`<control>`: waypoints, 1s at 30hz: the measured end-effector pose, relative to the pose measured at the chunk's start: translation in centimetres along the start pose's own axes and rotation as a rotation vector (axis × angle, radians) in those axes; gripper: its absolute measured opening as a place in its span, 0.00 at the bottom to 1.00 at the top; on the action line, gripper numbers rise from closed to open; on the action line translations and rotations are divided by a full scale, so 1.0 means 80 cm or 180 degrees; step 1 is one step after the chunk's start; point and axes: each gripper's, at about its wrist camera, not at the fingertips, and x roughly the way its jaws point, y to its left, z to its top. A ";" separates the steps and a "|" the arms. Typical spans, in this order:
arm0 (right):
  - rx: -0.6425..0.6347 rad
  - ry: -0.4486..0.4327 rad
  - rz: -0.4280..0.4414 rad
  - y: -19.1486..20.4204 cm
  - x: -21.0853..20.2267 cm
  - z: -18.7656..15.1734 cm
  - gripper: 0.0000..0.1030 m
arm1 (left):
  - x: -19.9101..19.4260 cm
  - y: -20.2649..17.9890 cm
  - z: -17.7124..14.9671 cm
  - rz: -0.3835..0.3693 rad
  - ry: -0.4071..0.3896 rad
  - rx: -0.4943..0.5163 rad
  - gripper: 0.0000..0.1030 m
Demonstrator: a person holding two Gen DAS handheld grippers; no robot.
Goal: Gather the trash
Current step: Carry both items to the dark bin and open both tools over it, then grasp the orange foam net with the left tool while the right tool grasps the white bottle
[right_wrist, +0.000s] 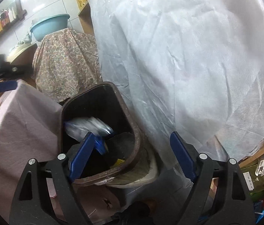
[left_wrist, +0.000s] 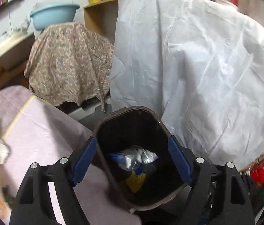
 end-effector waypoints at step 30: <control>-0.0942 0.0110 0.1326 0.233 -0.106 0.003 0.85 | -0.243 0.322 -0.168 0.1348 -0.0471 -0.0989 0.84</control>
